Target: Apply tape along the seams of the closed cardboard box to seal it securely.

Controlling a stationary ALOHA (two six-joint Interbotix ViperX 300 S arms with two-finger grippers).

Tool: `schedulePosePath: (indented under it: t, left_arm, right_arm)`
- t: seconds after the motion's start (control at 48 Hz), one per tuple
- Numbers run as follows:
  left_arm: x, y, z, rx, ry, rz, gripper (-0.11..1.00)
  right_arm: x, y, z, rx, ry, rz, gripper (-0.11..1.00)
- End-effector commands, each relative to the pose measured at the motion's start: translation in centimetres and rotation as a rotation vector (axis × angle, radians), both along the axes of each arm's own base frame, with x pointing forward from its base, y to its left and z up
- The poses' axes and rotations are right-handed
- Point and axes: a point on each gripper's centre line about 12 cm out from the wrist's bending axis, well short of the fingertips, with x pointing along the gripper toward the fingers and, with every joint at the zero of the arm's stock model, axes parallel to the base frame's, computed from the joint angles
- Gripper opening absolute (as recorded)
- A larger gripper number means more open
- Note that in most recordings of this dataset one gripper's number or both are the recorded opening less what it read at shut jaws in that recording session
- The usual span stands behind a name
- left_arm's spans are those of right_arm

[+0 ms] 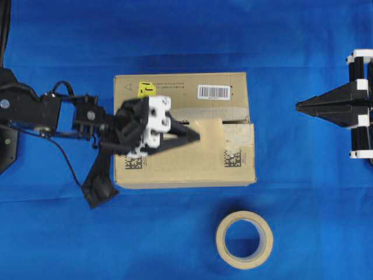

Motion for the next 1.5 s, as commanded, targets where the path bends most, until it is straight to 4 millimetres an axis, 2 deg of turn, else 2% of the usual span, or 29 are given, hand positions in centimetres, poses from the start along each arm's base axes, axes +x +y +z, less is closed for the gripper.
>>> schedulePosePath:
  t: [0.0, 0.479, 0.729, 1.084, 1.271, 1.479]
  left_arm:
    - [-0.4, 0.8, 1.0, -0.003, -0.018, 0.022, 0.00]
    - [-1.8, 2.4, -2.1, -0.013, 0.129, 0.068, 0.00]
    - [-2.4, 2.4, -3.1, -0.011, 0.206, 0.066, 0.00]
    - [-2.1, 2.4, -4.9, 0.010, 0.271, 0.056, 0.00]
    - [-1.9, 2.5, -5.7, 0.012, 0.296, 0.057, 0.00]
    - [-2.0, 2.7, -6.3, 0.013, 0.311, 0.062, 0.00]
  right_arm:
    - [0.3, 0.0, 1.2, 0.000, -0.037, 0.001, 0.02]
    - [0.3, 0.0, 1.2, -0.012, -0.034, 0.002, 0.02]
    - [0.5, 0.0, 0.8, -0.012, -0.024, 0.001, 0.02]
    - [1.2, -0.1, 0.4, -0.011, -0.014, -0.004, 0.02]
    - [1.9, -0.3, 0.0, 0.002, -0.006, -0.014, 0.02]
    - [3.9, -0.6, -0.7, 0.007, 0.006, -0.029, 0.02]
